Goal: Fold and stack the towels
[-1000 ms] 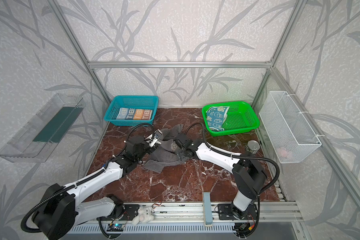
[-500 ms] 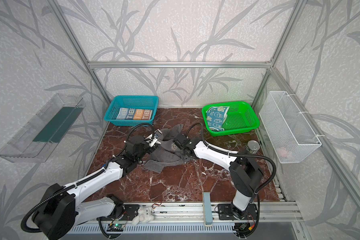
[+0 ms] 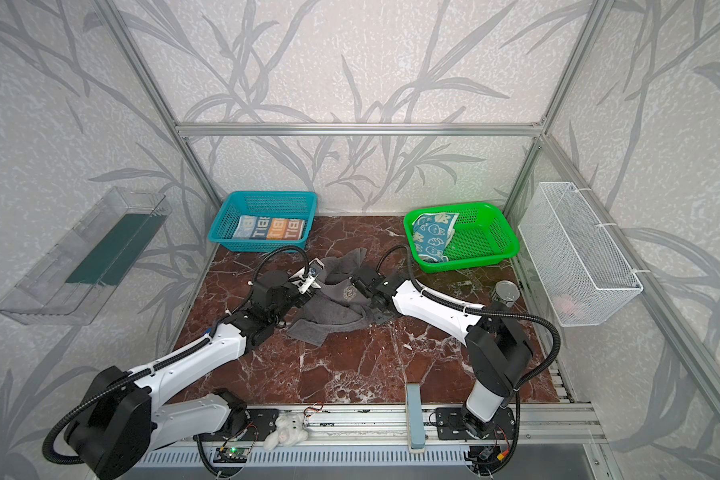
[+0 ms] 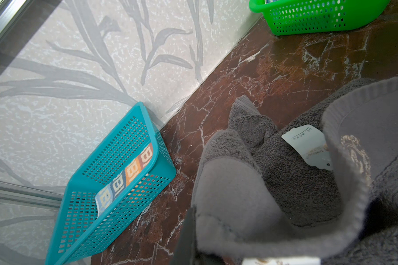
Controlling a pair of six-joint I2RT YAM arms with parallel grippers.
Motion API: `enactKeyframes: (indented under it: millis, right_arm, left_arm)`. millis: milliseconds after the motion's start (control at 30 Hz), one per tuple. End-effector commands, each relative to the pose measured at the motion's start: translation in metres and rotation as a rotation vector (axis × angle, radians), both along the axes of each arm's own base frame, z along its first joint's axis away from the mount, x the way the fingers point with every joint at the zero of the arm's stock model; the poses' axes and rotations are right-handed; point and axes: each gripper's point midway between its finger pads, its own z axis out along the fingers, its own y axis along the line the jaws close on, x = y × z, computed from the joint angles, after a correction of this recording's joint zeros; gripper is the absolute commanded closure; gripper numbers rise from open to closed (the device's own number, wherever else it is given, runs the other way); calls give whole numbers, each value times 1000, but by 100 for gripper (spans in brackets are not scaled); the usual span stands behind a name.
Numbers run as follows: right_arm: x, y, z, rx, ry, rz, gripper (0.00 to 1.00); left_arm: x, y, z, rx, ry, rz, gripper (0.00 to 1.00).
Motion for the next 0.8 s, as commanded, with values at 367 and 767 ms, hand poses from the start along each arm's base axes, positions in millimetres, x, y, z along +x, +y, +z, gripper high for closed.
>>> enactKeyframes:
  millis: [367, 767]
  right_arm:
    - [29, -17, 62, 50, -133, 213, 100]
    - [110, -46, 293, 177, -729, 394, 100]
  left_arm:
    - [11, -8, 48, -92, -93, -12, 100]
    - [26, -22, 245, -9, -448, -159, 100]
